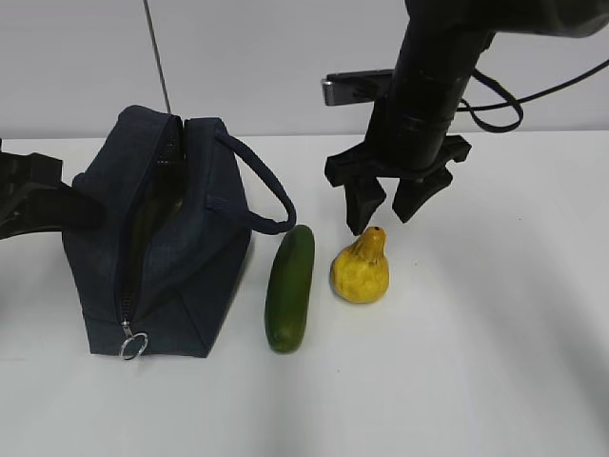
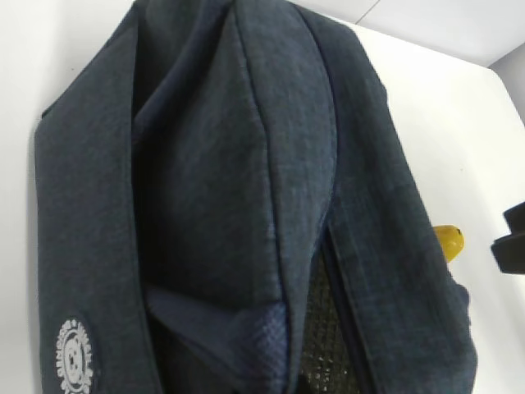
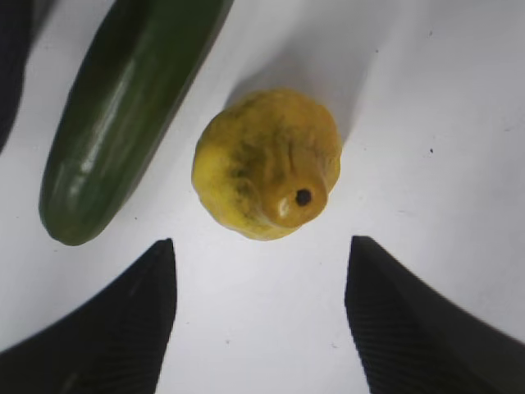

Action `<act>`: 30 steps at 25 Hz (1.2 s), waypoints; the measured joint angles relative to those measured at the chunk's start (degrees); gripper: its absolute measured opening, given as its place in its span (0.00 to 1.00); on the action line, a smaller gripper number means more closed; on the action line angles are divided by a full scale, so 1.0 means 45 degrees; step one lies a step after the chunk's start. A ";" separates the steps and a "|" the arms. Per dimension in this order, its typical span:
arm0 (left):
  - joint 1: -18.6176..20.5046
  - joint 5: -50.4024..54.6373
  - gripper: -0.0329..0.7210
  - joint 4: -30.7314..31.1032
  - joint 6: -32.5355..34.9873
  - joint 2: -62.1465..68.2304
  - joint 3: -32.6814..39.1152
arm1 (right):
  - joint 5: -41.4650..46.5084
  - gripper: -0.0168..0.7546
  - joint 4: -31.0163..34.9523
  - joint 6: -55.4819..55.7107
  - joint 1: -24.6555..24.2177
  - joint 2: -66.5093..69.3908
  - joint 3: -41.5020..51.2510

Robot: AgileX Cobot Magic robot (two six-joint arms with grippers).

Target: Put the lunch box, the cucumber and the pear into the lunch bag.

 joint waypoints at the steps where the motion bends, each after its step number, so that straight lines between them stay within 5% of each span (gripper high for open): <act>1: 0.0000 0.0000 0.04 0.0000 0.0000 0.0000 0.0000 | 0.0000 0.67 -0.0024 0.0034 0.0000 0.0195 0.0000; 13: 0.0000 0.0026 0.04 0.0000 0.0000 0.0000 0.0000 | -0.0697 0.67 -0.0070 0.0066 0.0000 0.1360 0.0000; 20: 0.0000 0.0026 0.04 0.0000 0.0000 0.0000 0.0000 | -0.0822 0.51 -0.0108 0.0066 0.0000 0.1360 0.0000; 26: 0.0000 0.0026 0.04 0.0000 0.0000 0.0000 0.0000 | -0.0522 0.48 -0.0108 0.0066 0.0000 0.1526 0.0000; 30: 0.0000 0.0026 0.04 0.0000 0.0000 0.0000 0.0000 | -0.0492 0.34 -0.0108 0.0066 0.0000 0.1526 0.0000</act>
